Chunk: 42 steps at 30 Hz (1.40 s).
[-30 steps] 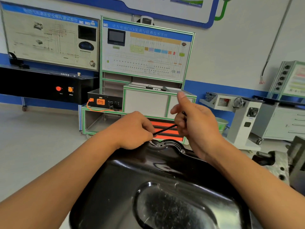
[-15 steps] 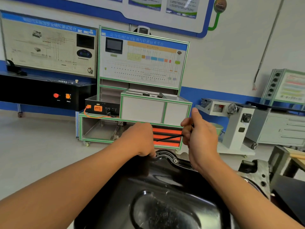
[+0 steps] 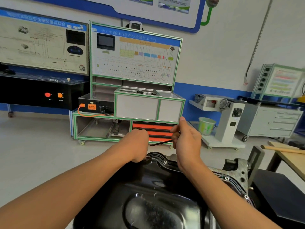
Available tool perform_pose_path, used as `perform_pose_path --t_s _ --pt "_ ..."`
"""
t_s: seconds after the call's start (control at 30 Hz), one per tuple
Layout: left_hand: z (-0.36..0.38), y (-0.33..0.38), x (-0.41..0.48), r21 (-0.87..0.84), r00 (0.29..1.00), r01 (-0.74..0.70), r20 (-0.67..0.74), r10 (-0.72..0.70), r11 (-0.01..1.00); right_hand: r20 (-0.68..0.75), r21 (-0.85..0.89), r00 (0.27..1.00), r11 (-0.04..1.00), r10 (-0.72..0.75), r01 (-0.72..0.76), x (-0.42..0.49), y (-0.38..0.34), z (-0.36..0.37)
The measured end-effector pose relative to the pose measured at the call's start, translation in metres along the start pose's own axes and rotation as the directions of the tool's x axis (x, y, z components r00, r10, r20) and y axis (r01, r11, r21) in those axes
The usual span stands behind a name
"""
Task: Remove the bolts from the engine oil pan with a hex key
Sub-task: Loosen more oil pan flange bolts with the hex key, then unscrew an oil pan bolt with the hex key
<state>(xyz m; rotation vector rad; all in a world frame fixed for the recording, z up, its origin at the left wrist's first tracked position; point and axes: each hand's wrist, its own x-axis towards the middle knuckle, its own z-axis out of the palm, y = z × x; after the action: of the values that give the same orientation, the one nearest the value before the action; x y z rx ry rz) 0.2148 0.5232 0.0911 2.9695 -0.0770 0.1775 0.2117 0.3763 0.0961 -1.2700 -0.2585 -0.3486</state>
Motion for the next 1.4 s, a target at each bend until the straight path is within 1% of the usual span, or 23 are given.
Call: perform_pose_path --t_s 0.1,0.17,0.23,0.27,0.3,0.33,0.37,0.4,0.43,0.5,0.57,0.63,0.7,0.77,0.83,0.87,0.93,0.97,1.0,1.07,1.17,1.3,1.4 --pt "-0.007 0.005 -0.001 0.133 0.993 -0.058 0.110 0.044 0.989 0.003 -0.004 1.000 1.000 -0.014 0.014 -0.001 0.001 0.000" --pt "-0.018 0.008 -0.003 0.207 0.980 -0.063 0.197 0.021 0.976 0.003 0.012 1.000 1.000 -0.014 0.014 0.000 0.002 -0.002" --pt "-0.033 0.006 -0.005 0.227 0.969 -0.074 0.246 0.016 0.971 -0.013 0.053 1.000 0.999 0.000 0.001 0.000 0.000 -0.010" --pt "-0.041 0.005 -0.006 0.151 0.971 -0.052 0.238 0.015 0.987 -0.020 0.083 1.000 0.997 0.001 0.001 -0.002 -0.002 -0.016" --pt "-0.048 0.004 -0.007 -0.006 0.977 -0.017 0.214 0.018 1.000 -0.027 0.112 1.000 0.994 -0.007 0.010 -0.003 -0.005 -0.023" --pt "-0.054 0.006 -0.008 -0.236 0.980 0.011 0.196 0.036 0.972 -0.035 0.132 0.999 0.991 -0.022 0.027 -0.006 -0.009 -0.032" --pt "-0.058 0.013 -0.009 -0.465 0.980 0.028 0.188 0.068 0.885 -0.045 0.144 0.998 0.988 -0.046 0.052 -0.008 -0.015 -0.042" --pt "-0.062 0.023 -0.011 -0.654 0.975 0.046 0.192 0.107 0.755 -0.056 0.138 0.995 0.987 -0.077 0.085 -0.010 -0.022 -0.053" --pt "-0.064 0.037 -0.013 -0.788 0.969 0.062 0.195 0.153 0.613 -0.068 0.109 0.991 0.987 -0.113 0.120 -0.013 -0.031 -0.064" --pt "-0.063 0.074 -0.015 -0.925 0.955 0.085 0.182 0.234 0.370 -0.085 -0.018 0.978 0.982 -0.189 0.188 -0.017 -0.052 -0.093" --pt "-0.056 0.116 -0.015 -0.966 0.934 0.078 0.157 0.321 0.245 -0.038 -0.218 0.955 0.935 -0.293 0.278 -0.025 -0.075 -0.129" --pt "-0.043 0.164 -0.017 -0.977 0.892 0.046 0.133 0.432 0.207 0.064 -0.452 0.922 0.812 -0.382 0.368 -0.038 -0.100 -0.170" --pt "-0.027 0.215 -0.020 -0.975 0.832 -0.025 0.101 0.546 0.219 0.161 -0.684 0.894 0.606 -0.418 0.406 -0.055 -0.122 -0.218" --pt "-0.005 0.269 -0.027 -0.956 0.783 -0.132 0.061 0.619 0.262 0.222 -0.850 0.905 0.383 -0.363 0.363 -0.077 -0.143 -0.269" --pt "0.021 0.326 -0.037 -0.918 0.737 -0.245 0.034 0.676 0.312 0.243 -0.943 0.930 0.159 -0.274 0.294 -0.102 -0.161 -0.323" --pt "0.035 0.350 -0.043 -0.886 0.705 -0.319 0.016 0.709 0.337 0.233 -0.966 0.947 0.058 -0.221 0.251 -0.114 -0.167 -0.347" --pt "0.068 0.414 -0.062 -0.781 0.579 -0.514 -0.010 0.815 0.355 0.119 -0.985 0.986 -0.138 -0.115 0.102 -0.148 -0.178 -0.404" --pt "0.085 0.443 -0.071 -0.711 0.517 -0.609 -0.022 0.856 0.350 0.042 -0.980 0.996 -0.199 -0.085 0.024 -0.164 -0.181 -0.431" --pt "0.103 0.472 -0.079 -0.650 0.464 -0.683 -0.035 0.885 0.332 -0.049 -0.972 0.996 -0.225 -0.074 -0.065 -0.182 -0.183 -0.456" --pt "0.139 0.525 -0.096 -0.589 0.405 -0.749 -0.045 0.913 0.303 -0.231 -0.952 0.968 -0.182 -0.097 -0.246 -0.215 -0.183 -0.501" --pt "0.193 0.584 -0.119 -0.618 0.358 -0.735 -0.004 0.934 0.279 -0.422 -0.902 0.883 -0.006 -0.205 -0.433 -0.254 -0.175 -0.551" --pt "0.242 0.633 -0.127 -0.656 0.333 -0.707 0.018 0.943 0.262 -0.500 -0.860 0.818 0.048 -0.285 -0.508 -0.275 -0.149 -0.596" --pt "0.262 0.666 -0.119 -0.685 0.370 -0.678 -0.005 0.929 0.267 -0.546 -0.827 0.744 0.102 -0.385 -0.553 -0.275 -0.136 -0.621"
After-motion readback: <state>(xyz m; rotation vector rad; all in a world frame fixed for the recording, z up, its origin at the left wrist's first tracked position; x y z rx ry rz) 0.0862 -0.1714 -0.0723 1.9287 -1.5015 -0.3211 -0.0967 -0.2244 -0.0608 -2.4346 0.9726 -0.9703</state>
